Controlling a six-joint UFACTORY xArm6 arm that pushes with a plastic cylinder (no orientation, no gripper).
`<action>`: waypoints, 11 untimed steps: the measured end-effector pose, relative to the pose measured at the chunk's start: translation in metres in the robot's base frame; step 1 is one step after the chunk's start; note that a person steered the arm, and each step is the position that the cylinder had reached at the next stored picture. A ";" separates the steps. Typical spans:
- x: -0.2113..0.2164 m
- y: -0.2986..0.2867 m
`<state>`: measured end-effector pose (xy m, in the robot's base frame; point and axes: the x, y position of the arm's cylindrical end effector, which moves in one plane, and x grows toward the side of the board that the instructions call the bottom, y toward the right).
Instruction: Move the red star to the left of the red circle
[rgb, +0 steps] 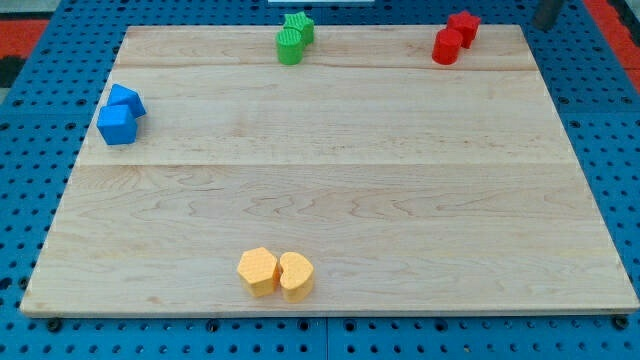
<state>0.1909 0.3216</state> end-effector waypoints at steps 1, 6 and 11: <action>0.001 -0.022; 0.000 -0.173; 0.013 -0.236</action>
